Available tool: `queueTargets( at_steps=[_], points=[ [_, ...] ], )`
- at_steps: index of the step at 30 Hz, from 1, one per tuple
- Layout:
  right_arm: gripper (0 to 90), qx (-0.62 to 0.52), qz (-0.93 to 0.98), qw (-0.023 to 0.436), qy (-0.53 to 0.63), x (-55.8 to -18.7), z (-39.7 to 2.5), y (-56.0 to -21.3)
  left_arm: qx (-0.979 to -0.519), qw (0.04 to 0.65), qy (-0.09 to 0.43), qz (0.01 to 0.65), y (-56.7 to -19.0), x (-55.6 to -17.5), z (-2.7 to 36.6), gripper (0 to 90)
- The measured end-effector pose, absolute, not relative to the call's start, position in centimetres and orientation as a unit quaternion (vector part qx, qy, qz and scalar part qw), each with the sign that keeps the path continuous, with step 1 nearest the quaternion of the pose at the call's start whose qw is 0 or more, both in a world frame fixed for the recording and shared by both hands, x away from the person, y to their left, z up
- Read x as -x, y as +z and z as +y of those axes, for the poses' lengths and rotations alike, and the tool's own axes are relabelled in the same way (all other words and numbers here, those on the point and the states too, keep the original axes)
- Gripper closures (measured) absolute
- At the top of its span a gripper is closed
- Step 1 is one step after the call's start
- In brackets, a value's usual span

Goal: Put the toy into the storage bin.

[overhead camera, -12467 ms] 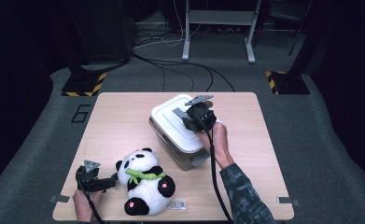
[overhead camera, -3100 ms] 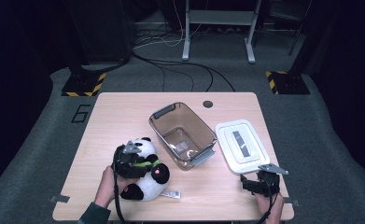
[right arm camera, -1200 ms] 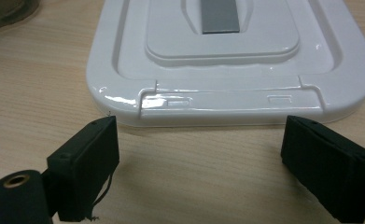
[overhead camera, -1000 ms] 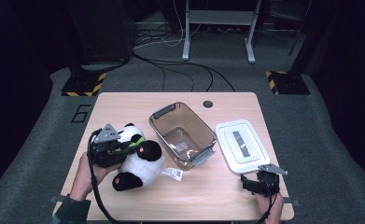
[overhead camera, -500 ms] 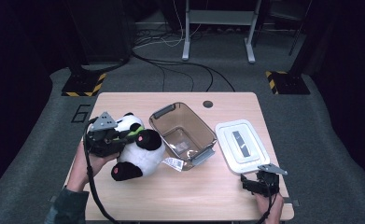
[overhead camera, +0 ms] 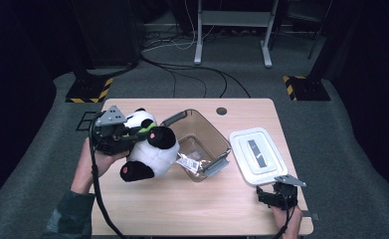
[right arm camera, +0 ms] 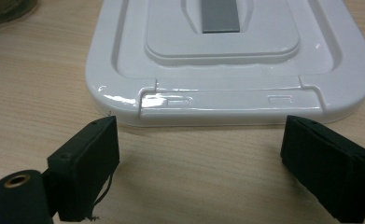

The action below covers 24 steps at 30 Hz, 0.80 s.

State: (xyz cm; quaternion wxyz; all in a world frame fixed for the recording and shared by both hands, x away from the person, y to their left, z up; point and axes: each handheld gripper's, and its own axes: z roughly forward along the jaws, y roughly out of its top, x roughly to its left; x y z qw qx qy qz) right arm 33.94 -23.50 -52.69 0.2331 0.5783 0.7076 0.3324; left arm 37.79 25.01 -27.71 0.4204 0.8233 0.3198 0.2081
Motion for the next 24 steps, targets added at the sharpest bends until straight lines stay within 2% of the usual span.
queueTargets(
  at_steps=[13,24],
  points=[
    [6.6,-0.579,0.709,0.228,0.331,-33.9,-23.5,-52.7,-0.832,0.420,0.207,0.297,-25.9,-39.5,23.0,74.2],
    [6.8,-0.578,0.710,0.231,0.328,-33.9,-23.4,-52.7,-0.841,0.413,0.214,0.277,-24.6,-40.8,21.4,74.2]
  ],
)
